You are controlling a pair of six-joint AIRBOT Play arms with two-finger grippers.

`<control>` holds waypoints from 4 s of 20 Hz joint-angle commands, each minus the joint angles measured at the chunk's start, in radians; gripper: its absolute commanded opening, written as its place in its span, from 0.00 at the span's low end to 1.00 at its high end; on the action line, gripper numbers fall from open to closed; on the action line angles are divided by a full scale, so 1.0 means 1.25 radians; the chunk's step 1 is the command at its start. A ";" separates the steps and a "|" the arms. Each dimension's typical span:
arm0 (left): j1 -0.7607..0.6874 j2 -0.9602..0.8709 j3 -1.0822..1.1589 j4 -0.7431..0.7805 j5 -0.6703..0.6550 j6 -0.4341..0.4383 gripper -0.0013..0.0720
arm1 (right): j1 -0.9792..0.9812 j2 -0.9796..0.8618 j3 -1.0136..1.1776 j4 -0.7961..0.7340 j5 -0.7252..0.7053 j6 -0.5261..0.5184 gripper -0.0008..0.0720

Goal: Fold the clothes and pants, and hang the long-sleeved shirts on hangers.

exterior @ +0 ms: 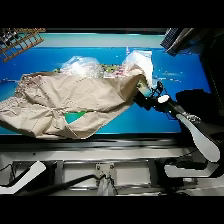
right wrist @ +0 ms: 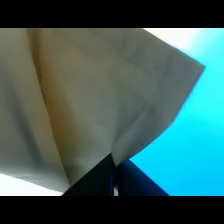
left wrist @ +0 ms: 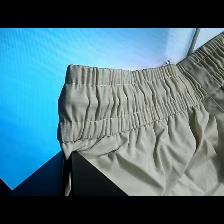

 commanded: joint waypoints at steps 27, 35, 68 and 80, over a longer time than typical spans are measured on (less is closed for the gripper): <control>0.002 -0.002 0.000 -0.199 0.181 -0.018 0.03 | 0.004 0.505 0.082 -0.759 0.921 -0.002 0.03; -0.098 -0.069 -0.115 -0.241 0.322 -0.018 0.03 | -0.001 -0.107 0.315 -0.756 0.571 0.021 0.03; -0.137 -0.049 -0.119 -0.413 0.428 -0.014 0.03 | -0.240 0.157 -0.040 -0.458 0.342 0.090 0.68; -0.171 -0.080 -0.050 -0.413 0.540 0.132 0.03 | -0.240 0.092 0.268 -0.533 0.294 0.051 0.03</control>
